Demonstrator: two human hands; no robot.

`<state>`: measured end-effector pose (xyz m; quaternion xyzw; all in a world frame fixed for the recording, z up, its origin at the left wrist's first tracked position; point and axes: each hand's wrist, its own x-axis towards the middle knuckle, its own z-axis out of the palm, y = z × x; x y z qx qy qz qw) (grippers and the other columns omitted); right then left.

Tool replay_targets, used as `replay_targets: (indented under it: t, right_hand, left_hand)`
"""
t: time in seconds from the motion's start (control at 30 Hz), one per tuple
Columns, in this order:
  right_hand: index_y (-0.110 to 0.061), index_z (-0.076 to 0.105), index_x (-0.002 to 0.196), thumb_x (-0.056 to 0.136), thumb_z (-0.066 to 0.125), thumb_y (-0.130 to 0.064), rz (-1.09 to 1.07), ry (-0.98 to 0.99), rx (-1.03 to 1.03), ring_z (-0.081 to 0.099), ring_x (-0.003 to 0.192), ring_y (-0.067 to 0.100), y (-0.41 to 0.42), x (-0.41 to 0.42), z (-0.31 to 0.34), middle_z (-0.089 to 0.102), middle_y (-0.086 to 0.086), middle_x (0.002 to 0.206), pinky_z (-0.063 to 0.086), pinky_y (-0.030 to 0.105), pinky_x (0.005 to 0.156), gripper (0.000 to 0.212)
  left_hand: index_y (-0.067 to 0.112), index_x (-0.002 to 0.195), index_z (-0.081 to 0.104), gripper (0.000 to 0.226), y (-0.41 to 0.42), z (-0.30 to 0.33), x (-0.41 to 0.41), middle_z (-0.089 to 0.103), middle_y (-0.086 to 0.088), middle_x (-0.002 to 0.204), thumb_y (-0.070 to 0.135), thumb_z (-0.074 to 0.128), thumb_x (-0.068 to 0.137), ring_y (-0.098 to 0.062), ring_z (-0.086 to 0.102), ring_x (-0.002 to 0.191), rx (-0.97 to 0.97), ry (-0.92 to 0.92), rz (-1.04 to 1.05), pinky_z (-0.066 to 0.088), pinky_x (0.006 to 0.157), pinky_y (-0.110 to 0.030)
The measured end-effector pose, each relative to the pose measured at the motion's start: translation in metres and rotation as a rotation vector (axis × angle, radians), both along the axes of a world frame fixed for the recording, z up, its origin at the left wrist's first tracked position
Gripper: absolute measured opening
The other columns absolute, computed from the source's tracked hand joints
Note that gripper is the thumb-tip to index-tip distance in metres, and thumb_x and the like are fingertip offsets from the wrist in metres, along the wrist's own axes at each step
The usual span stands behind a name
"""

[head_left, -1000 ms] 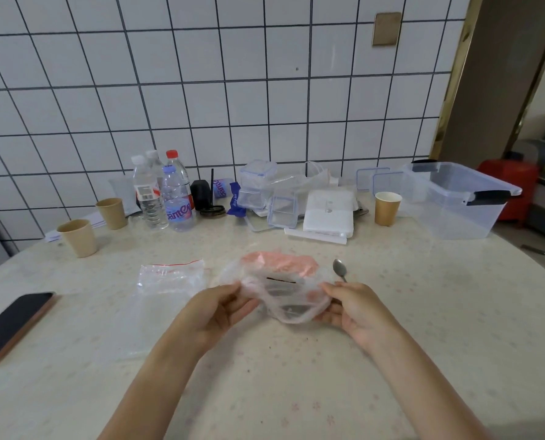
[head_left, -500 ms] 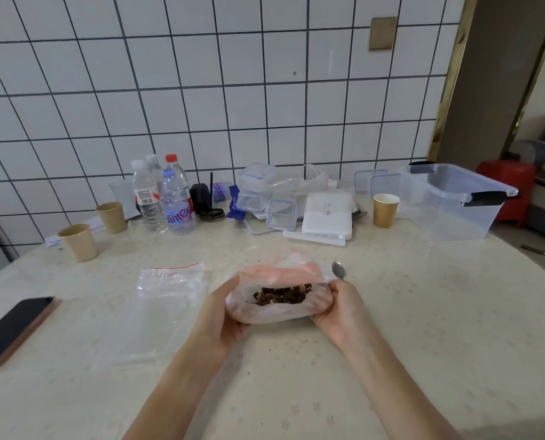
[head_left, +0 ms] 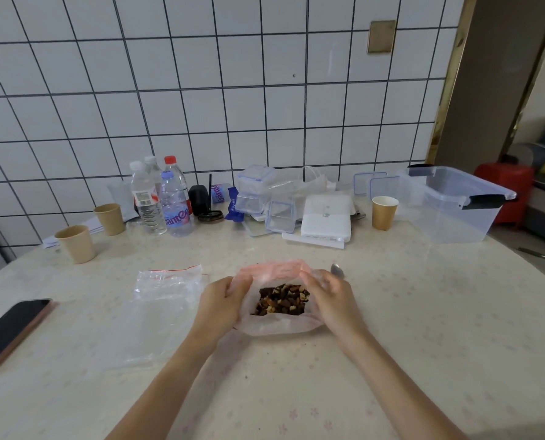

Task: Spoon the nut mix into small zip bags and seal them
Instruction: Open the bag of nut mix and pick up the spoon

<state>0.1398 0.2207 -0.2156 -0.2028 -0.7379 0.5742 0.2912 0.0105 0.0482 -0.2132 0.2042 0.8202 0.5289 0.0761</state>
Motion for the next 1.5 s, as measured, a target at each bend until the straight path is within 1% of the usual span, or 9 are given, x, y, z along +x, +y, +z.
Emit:
replay_targets:
  t: [0.1,0.23,0.47,0.67,0.77,0.93,1.07,1.27,1.5]
  right_hand:
    - [-0.021,0.072,0.084,0.101,0.058,-0.048,-0.072,-0.099,-0.13,0.058,0.051,-0.01,0.006,-0.01,-0.003,0.049,-0.013,0.052,0.042,0.01,0.048,0.035]
    - [-0.027,0.06,0.077,0.103,0.055,-0.043,-0.157,-0.181,-0.391,0.063,0.069,0.004,0.012,-0.025,0.001,0.06,-0.012,0.072,0.052,0.026,0.068,0.031]
    - [-0.01,0.058,0.094,0.106,0.054,-0.02,-0.115,-0.189,-0.914,0.064,0.075,0.022,0.021,-0.027,0.014,0.065,0.01,0.083,0.052,0.036,0.066,0.016]
    - [-0.029,0.032,0.156,0.101,0.059,-0.038,-0.038,-0.275,-0.57,0.069,0.109,0.032,0.027,-0.016,0.022,0.061,0.01,0.135,0.058,0.053,0.097,0.062]
    - [-0.012,0.052,0.136,0.091,0.064,-0.056,-0.092,-0.452,-0.039,0.067,0.105,0.024,0.032,-0.007,0.023,0.065,0.009,0.126,0.057,0.04,0.087,0.064]
    - [-0.027,0.065,0.126,0.093,0.072,-0.039,-0.016,-0.233,0.586,0.049,0.127,0.013,0.018,0.001,0.03,0.05,-0.003,0.136,0.043,0.033,0.104,0.036]
    - [-0.027,0.067,0.133,0.096,0.065,-0.03,0.151,-0.521,0.819,0.037,0.142,0.024,0.004,0.005,0.039,0.039,0.002,0.155,0.027,0.042,0.121,0.038]
    - [-0.011,0.052,0.134,0.087,0.069,-0.016,0.247,-0.805,0.837,0.049,0.113,0.023,0.005,0.011,0.041,0.04,0.002,0.142,0.039,0.029,0.086,0.05]
    - [-0.013,0.047,0.134,0.084,0.071,-0.019,0.314,-0.854,0.783,0.043,0.125,0.022,0.012,0.004,0.031,0.035,-0.002,0.142,0.048,0.036,0.096,0.056]
  left_hand:
    - [0.012,0.069,0.055,0.052,0.004,0.004,-0.007,0.045,0.003,0.058,0.052,0.054,0.102,-0.014,0.047,0.054,0.01,-0.127,0.038,0.039,0.052,-0.024]
    - [0.008,0.105,0.073,0.036,0.007,0.018,-0.012,0.077,-0.013,0.096,0.042,0.07,0.096,-0.028,0.075,0.083,0.268,-0.647,0.053,0.065,0.074,-0.04]
    - [0.003,0.106,0.065,0.038,0.007,0.019,-0.012,0.071,-0.013,0.07,0.038,0.072,0.093,-0.028,0.072,0.058,0.487,-1.066,-0.069,0.061,0.054,-0.038]
    - [0.02,0.122,0.067,0.069,-0.005,0.026,-0.007,0.071,-0.006,0.124,0.071,0.076,0.076,-0.02,0.07,0.107,0.069,-0.531,-0.1,0.058,0.094,-0.04]
    - [0.028,0.131,0.054,0.077,-0.012,0.028,-0.005,0.054,0.008,0.129,0.07,0.079,0.072,-0.014,0.061,0.114,-0.104,-0.066,-0.044,0.053,0.087,-0.032]
    - [0.04,0.101,0.072,0.015,-0.006,0.027,-0.006,0.046,0.01,0.148,0.029,0.077,0.092,-0.013,0.051,0.132,-0.253,0.445,-0.299,0.045,0.107,-0.035]
    - [0.037,0.119,0.07,0.021,0.002,0.028,0.0,0.041,0.008,0.156,0.036,0.066,0.098,-0.019,0.053,0.133,-0.598,0.529,-0.338,0.048,0.107,-0.038]
    - [0.027,0.147,0.044,0.096,-0.002,0.034,-0.003,0.046,0.007,0.143,0.066,0.084,0.069,-0.017,0.054,0.122,-0.854,0.545,-0.307,0.049,0.095,-0.035]
    - [0.033,0.138,0.043,0.094,-0.005,0.023,-0.01,0.048,0.011,0.129,0.076,0.079,0.062,-0.016,0.055,0.114,-0.869,0.528,-0.293,0.039,0.08,-0.032]
